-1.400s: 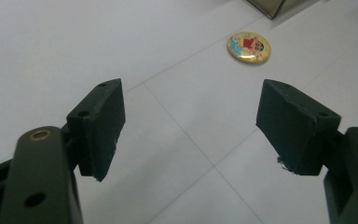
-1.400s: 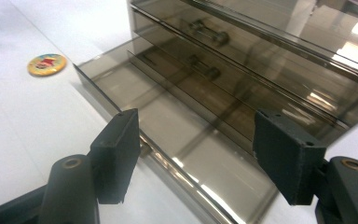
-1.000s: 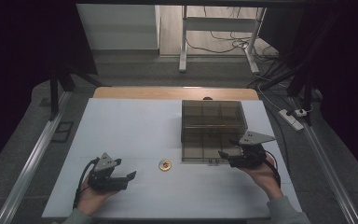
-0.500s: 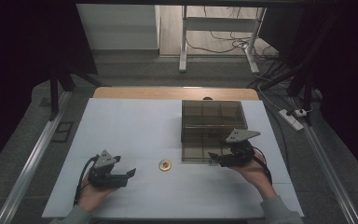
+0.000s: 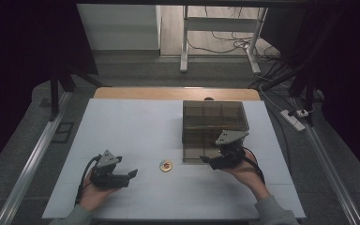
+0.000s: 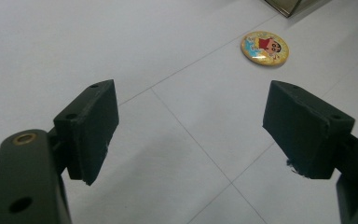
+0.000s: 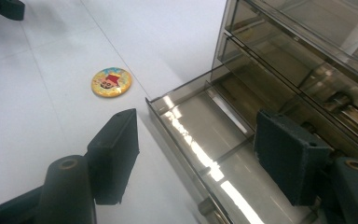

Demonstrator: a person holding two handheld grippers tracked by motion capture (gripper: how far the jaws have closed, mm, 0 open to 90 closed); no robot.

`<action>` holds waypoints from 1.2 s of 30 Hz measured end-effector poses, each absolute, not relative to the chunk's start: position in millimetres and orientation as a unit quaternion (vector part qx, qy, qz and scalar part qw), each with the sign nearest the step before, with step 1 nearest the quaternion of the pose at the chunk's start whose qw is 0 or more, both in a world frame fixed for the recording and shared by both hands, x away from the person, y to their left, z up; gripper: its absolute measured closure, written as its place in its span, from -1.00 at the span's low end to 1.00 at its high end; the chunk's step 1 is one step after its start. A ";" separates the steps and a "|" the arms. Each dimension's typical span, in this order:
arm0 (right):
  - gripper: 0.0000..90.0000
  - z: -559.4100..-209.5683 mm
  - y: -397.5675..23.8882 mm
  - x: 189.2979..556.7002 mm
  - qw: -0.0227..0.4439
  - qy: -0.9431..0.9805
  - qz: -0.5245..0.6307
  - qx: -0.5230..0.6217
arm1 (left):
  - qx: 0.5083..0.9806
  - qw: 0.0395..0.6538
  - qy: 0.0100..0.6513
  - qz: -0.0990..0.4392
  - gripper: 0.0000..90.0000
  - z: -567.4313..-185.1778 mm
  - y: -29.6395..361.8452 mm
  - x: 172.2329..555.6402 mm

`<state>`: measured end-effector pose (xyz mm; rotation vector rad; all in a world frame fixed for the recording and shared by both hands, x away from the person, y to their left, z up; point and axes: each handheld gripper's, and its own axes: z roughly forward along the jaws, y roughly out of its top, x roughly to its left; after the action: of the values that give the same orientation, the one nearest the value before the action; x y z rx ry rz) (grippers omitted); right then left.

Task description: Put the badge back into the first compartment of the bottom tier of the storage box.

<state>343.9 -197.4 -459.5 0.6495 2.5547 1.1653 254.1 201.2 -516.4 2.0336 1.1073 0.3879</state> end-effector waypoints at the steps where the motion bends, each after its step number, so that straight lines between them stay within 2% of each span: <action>1: -0.30 -459.9 -196.2 343.7 0.129 0.880 0.401 0.222 | 0.799 0.387 0.434 0.153 -0.57 -516.2 201.3 253.8; 19: -0.30 -464.2 -192.0 337.4 0.127 0.884 0.398 0.213 | 0.810 0.384 0.420 0.143 -0.56 -514.6 193.6 255.0; 23: -0.30 -463.6 -202.3 335.0 0.133 0.874 0.408 0.226 | 0.821 0.382 0.405 0.123 -0.56 -509.9 183.7 261.9; 30: -0.29 -464.1 -221.3 325.2 0.147 0.862 0.421 0.242 | 0.864 0.340 0.358 0.100 -0.58 -500.9 153.8 276.6; 36: -0.29 -464.2 -231.7 320.2 0.157 0.851 0.435 0.250 | 0.877 0.331 0.338 0.083 -0.58 -491.6 135.5 291.1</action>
<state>320.2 -231.7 -464.2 0.7168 2.4346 1.2439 291.1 135.5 -491.6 2.2927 0.8839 0.2157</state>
